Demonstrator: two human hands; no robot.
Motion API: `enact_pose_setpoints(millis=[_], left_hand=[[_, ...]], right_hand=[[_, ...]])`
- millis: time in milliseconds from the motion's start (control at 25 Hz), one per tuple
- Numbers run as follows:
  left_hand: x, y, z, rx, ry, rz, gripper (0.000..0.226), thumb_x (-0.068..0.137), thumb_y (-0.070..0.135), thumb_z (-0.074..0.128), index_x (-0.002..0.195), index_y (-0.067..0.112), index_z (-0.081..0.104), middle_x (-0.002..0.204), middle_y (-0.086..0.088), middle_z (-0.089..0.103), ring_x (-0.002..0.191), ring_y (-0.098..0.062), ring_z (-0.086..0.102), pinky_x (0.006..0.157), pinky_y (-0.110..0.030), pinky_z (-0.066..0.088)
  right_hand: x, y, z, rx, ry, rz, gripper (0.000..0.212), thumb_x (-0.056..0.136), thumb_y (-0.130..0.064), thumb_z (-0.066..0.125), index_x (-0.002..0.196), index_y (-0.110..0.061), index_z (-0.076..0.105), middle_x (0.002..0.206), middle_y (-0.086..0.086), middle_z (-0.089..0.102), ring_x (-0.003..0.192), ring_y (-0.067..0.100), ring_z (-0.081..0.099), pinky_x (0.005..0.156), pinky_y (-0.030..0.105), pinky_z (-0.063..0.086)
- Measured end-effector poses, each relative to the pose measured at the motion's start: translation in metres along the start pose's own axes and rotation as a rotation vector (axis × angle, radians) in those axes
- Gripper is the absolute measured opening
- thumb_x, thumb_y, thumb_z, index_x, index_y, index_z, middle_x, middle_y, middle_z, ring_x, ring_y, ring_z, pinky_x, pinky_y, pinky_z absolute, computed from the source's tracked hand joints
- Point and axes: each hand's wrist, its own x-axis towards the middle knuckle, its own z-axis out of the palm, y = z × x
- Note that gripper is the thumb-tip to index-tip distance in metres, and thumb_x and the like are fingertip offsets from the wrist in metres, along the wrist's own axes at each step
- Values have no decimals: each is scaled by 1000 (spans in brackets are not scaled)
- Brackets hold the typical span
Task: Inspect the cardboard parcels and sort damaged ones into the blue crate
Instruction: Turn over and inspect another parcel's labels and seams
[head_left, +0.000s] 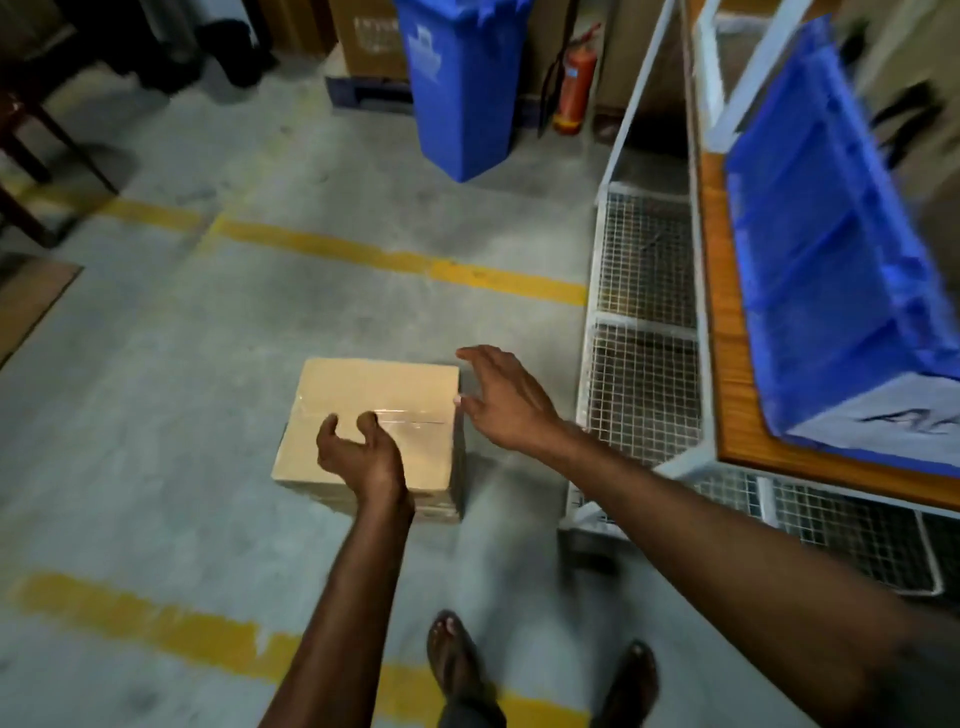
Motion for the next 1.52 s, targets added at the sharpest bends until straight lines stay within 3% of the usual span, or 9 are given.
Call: enact_pose_setpoints(millis=[160,400,520,640,760,920,1120,1360,1520], left_hand=[[70,-50,-1,-53,135,-437,89,95,38,73,157,-2,23,161,-21,27,142,-36,42,110,-38,39],[136,-122,10,-237,-19,-589,90,90,23,79,158,14,22,148,-6,50,125,-25,53,107,-42,46],[143,-134,4,-290,-122,-669,76,88,17,79,152,16,38,142,-6,55,118,-23,52,98,-43,47],[128,-130,-12,-314,-124,-570,71,87,22,81,149,23,45,139,-1,60,121,-20,56,110,-49,46],[85,-114,-39,-193,-70,-425,62,93,43,73,148,24,50,137,2,61,123,-22,59,110,-46,47],[-11,-104,-82,118,-101,-243,70,89,75,54,149,38,49,149,-7,49,131,-34,53,112,-52,44],[-165,-108,-107,209,-168,-51,60,97,71,46,149,41,50,147,-5,49,135,-33,49,115,-49,40],[-362,-151,-99,212,-470,48,73,83,90,41,141,48,55,137,14,65,128,-20,59,114,-51,44],[-496,-147,-59,143,-758,124,66,88,79,54,137,36,63,130,14,69,124,-14,63,113,-50,46]], right_hand=[[98,-14,85,-141,-169,49,77,101,-43,59,161,-13,22,171,9,15,157,27,10,125,43,20],[182,12,175,-292,-371,226,87,102,-61,42,165,-20,-3,173,3,-5,159,27,-5,124,60,4],[180,21,193,-326,-332,244,94,96,-71,43,165,-20,4,170,7,13,156,31,10,121,65,8],[152,11,182,-353,-180,265,91,91,-81,35,159,-21,26,154,16,35,142,35,29,114,58,20],[81,2,149,-231,-30,361,85,89,-86,32,138,-19,50,139,14,45,131,35,38,104,52,29],[-52,9,86,79,13,475,72,89,-76,54,132,-20,45,137,8,55,121,34,57,97,44,47],[-230,55,25,219,52,521,68,94,-59,63,147,-23,42,145,5,57,128,29,57,97,37,45],[-456,151,-42,414,447,665,57,81,-70,66,110,-23,52,98,-8,68,93,22,67,71,35,50],[-570,215,-111,403,715,769,50,85,-62,71,111,-25,50,99,-5,68,96,28,68,74,38,51]])
